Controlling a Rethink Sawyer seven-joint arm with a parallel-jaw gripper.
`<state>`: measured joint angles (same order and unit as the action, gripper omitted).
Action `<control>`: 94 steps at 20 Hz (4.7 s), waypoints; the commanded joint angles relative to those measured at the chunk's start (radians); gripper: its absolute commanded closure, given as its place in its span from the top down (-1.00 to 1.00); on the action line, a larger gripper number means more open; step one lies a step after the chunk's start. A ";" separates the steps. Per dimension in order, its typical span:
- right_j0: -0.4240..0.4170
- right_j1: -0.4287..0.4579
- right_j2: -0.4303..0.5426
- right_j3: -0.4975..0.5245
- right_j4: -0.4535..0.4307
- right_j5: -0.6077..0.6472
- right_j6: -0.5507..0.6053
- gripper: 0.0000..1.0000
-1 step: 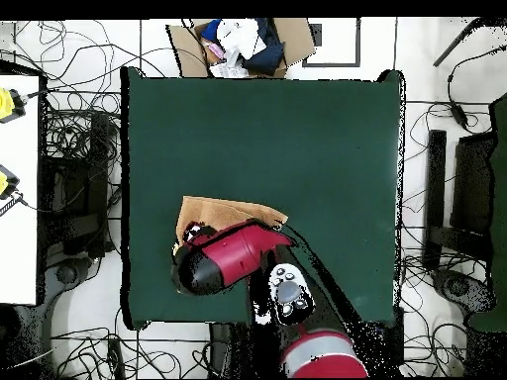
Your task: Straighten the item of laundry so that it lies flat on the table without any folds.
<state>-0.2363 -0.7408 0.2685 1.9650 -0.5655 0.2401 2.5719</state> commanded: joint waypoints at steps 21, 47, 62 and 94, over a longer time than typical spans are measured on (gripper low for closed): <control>0.201 0.153 -0.186 -0.041 0.314 -0.141 0.188 1.00; 0.042 0.256 0.093 0.055 0.325 -0.201 0.083 1.00; 0.019 0.167 0.114 0.097 0.339 -0.165 0.087 1.00; 0.225 0.122 -0.134 0.005 0.342 -0.192 0.088 1.00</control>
<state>-0.0139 -0.6405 0.1656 2.0522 -0.2825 0.0253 2.5719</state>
